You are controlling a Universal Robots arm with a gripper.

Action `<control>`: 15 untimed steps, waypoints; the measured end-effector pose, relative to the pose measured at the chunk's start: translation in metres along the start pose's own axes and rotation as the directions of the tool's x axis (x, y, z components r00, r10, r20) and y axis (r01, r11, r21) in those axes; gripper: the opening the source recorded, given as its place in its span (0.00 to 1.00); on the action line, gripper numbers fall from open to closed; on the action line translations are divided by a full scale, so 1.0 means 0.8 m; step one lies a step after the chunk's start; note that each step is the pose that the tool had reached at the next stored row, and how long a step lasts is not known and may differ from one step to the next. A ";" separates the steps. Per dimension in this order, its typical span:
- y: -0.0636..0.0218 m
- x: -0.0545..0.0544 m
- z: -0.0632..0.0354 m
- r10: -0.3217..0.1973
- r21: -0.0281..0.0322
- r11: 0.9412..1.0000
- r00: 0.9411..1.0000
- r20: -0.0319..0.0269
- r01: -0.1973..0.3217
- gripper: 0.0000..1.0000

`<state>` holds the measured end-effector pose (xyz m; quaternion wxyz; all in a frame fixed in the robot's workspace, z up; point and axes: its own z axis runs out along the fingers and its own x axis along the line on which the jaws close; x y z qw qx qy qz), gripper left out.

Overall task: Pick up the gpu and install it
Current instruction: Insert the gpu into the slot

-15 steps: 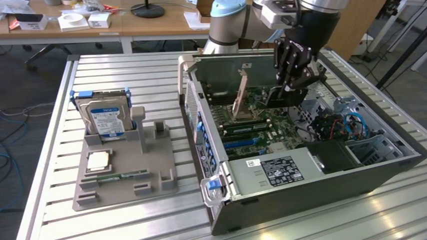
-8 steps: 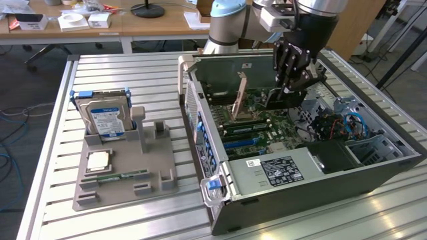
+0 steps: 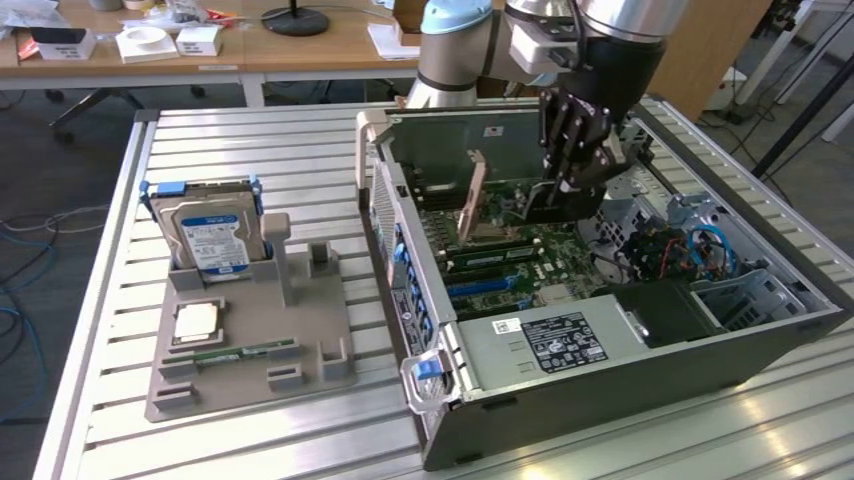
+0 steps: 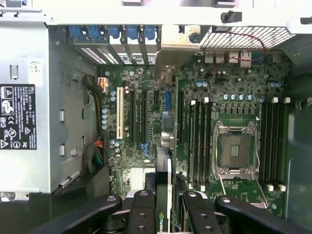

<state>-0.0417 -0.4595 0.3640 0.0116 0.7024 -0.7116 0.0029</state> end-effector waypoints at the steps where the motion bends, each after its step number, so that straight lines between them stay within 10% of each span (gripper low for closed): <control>1: 0.000 0.000 0.002 0.000 0.000 1.000 1.000 0.000 0.000 0.26; 15: 0.003 -0.001 0.016 0.000 0.000 1.000 1.000 0.003 0.000 0.26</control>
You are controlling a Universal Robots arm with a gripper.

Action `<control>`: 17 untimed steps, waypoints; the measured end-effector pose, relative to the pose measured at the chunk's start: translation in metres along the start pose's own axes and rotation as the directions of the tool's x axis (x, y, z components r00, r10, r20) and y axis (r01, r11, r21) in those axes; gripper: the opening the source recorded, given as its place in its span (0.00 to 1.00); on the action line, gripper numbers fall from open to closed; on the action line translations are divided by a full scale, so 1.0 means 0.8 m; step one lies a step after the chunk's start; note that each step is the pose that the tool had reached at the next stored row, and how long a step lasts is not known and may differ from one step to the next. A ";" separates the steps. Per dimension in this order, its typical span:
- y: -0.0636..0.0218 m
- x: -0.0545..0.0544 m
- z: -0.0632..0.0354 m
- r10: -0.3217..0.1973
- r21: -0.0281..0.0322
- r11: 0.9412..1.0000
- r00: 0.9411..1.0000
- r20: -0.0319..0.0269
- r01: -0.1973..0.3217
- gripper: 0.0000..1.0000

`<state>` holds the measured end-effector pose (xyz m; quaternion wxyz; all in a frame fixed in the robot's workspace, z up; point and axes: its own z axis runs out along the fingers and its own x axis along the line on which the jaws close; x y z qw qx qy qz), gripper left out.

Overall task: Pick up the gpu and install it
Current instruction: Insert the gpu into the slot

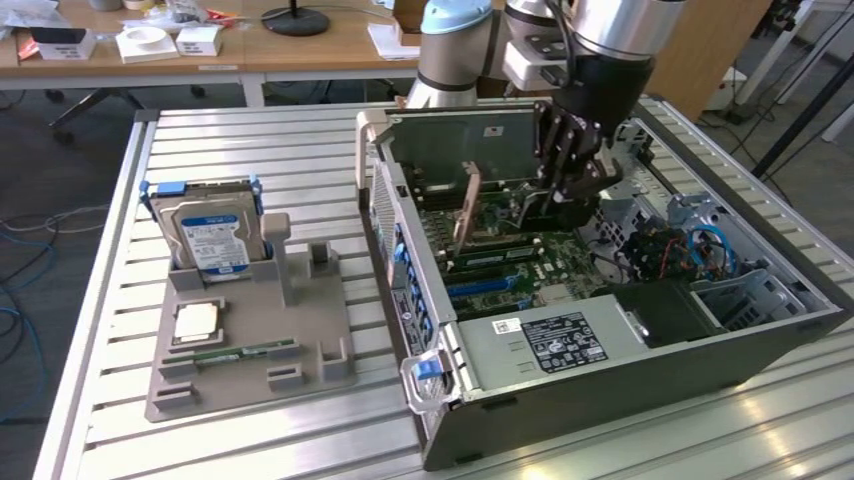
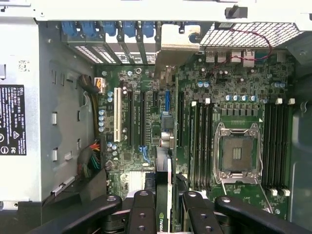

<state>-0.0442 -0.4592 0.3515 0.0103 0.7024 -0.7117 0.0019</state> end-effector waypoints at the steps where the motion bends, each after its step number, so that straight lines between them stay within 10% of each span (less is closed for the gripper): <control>1: 0.000 0.000 0.000 0.000 0.000 1.000 1.000 0.000 0.000 0.26; 17: 0.001 0.000 0.012 0.000 0.000 1.000 1.000 0.003 0.000 0.26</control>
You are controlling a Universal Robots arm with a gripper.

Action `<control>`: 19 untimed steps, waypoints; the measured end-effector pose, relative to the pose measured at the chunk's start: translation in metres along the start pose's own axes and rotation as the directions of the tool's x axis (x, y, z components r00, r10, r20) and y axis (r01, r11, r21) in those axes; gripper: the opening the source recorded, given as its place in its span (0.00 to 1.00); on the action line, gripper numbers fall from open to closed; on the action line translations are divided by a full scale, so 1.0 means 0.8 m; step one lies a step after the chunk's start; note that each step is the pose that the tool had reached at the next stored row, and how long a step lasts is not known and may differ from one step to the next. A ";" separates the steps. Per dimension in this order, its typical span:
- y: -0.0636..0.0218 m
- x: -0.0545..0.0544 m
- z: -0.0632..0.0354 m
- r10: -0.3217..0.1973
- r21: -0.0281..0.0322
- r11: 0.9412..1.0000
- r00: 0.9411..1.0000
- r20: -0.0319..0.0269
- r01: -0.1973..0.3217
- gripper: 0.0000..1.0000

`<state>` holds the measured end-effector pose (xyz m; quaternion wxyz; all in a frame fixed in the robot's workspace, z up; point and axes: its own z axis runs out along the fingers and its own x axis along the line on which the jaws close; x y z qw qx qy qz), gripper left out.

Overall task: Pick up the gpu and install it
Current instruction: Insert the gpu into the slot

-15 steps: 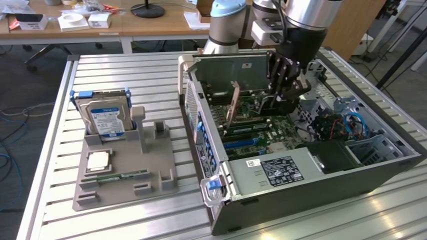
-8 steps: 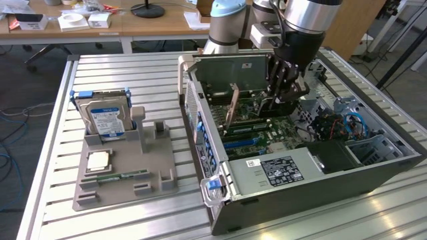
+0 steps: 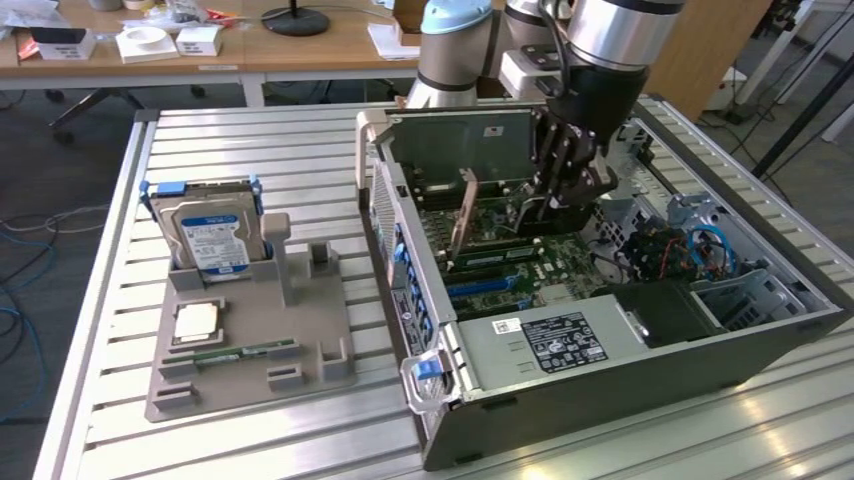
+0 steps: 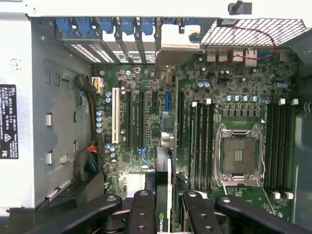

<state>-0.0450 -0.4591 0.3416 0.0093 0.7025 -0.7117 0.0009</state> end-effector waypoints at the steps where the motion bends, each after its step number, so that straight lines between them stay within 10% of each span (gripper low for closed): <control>1: 0.000 0.000 0.002 0.000 0.000 1.000 1.000 0.000 0.000 0.26; 19: 0.004 0.000 0.027 -0.006 0.007 1.000 1.000 0.004 0.006 0.26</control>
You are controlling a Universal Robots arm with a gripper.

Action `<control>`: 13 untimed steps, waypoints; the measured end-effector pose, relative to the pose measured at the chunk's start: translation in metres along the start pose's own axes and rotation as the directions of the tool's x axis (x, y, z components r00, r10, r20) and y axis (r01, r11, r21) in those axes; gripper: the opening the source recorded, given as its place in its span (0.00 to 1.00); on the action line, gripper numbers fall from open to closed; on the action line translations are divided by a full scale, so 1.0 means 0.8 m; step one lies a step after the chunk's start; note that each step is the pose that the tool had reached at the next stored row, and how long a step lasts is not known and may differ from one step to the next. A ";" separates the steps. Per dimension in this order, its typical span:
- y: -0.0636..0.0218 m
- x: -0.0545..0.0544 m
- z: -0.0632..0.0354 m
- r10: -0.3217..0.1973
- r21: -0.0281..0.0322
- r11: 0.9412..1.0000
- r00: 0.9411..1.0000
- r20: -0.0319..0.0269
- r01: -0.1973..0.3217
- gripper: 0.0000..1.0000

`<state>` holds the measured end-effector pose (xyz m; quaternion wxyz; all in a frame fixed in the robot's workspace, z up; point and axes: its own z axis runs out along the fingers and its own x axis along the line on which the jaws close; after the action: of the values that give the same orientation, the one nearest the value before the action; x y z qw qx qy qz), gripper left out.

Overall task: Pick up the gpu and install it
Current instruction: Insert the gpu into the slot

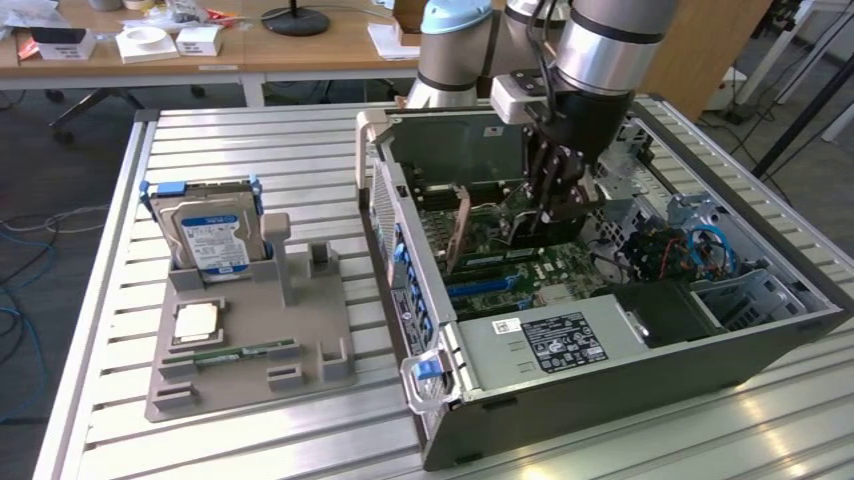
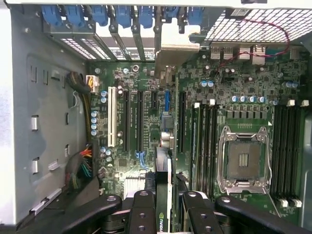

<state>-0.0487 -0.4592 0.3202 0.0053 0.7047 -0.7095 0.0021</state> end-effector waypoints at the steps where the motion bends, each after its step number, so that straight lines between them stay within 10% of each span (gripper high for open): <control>1: 0.000 0.000 0.002 0.000 0.000 1.000 1.000 0.000 0.000 0.26; 13: 0.006 0.000 0.012 -0.003 0.000 1.000 1.000 0.001 0.003 0.26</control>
<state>-0.0539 -0.4589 0.3105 0.0048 0.7059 -0.7083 0.0019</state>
